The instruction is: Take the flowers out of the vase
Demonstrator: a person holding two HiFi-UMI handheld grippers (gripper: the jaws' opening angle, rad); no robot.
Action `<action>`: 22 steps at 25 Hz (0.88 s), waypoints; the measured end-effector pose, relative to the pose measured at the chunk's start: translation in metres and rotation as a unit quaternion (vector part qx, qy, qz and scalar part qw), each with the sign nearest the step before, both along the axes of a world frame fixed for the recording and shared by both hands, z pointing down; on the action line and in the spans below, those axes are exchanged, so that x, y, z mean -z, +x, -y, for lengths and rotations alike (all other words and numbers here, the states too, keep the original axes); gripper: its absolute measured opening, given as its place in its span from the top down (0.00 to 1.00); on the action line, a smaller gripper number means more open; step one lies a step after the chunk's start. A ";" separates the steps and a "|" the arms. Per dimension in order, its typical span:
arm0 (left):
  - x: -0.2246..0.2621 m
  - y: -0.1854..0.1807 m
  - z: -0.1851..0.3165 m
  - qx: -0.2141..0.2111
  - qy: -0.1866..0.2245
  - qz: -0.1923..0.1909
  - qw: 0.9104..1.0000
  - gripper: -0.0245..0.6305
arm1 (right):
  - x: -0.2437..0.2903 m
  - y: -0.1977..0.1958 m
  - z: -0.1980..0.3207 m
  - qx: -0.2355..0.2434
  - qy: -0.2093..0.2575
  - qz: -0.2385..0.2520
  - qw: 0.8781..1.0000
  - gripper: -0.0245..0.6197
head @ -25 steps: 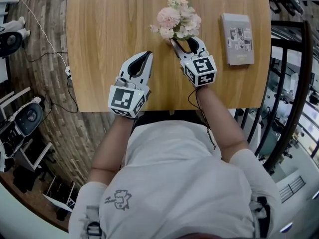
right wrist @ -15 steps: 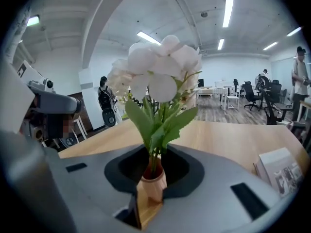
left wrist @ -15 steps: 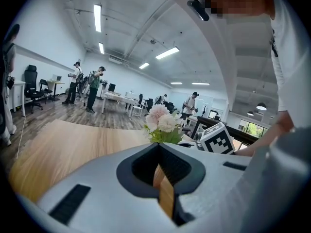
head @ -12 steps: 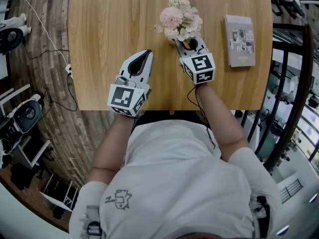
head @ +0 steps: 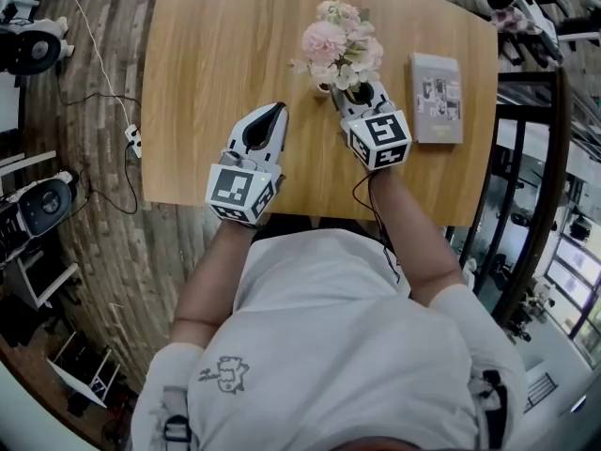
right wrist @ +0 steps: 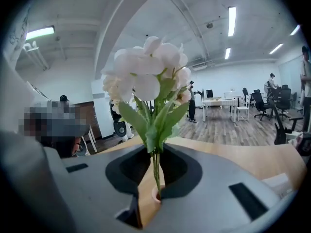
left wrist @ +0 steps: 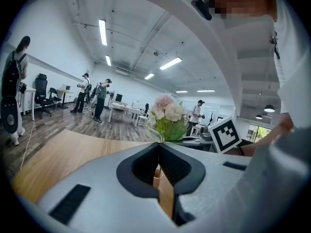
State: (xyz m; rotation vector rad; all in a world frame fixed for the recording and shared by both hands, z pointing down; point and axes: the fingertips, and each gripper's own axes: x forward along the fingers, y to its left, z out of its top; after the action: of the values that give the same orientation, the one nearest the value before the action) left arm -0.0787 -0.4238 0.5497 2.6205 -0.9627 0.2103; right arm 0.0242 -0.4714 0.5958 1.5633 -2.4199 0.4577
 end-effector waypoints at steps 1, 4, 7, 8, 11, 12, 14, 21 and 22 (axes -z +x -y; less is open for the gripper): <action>0.004 -0.001 -0.001 0.004 0.004 -0.001 1.000 0.96 | 0.009 -0.001 0.001 0.004 0.008 0.000 1.000 0.87; 0.019 -0.005 -0.007 0.017 0.015 -0.003 1.000 0.96 | 0.035 -0.003 -0.001 0.013 0.027 0.006 1.000 0.87; 0.037 -0.006 -0.014 0.029 0.032 -0.006 0.999 0.96 | 0.059 -0.003 -0.006 0.021 0.046 0.013 0.999 0.87; 0.043 -0.005 -0.017 0.033 0.038 -0.006 0.999 0.96 | 0.067 -0.002 -0.007 0.023 0.052 0.015 0.998 0.87; 0.055 0.001 -0.027 0.041 0.052 -0.007 0.998 0.96 | 0.082 0.003 -0.016 0.030 0.068 0.022 0.997 0.87; 0.058 0.003 -0.031 0.043 0.056 -0.007 0.997 0.96 | 0.086 0.004 -0.019 0.033 0.072 0.023 0.997 0.87; 0.065 0.006 -0.039 0.049 0.065 -0.007 0.997 0.96 | 0.094 0.007 -0.027 0.038 0.079 0.025 0.996 0.87; 0.085 0.022 -0.078 0.073 0.081 -0.016 0.994 0.96 | 0.109 0.018 -0.067 0.064 0.091 0.033 0.993 0.87; 0.085 0.024 -0.087 0.078 0.081 -0.018 0.994 0.96 | 0.109 0.020 -0.077 0.070 0.091 0.033 0.993 0.87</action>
State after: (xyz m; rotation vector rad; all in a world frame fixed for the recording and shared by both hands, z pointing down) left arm -0.0546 -0.3365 0.4652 2.6656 -1.2114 0.0485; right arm 0.0443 -0.3946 0.4871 1.4532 -2.6670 0.2725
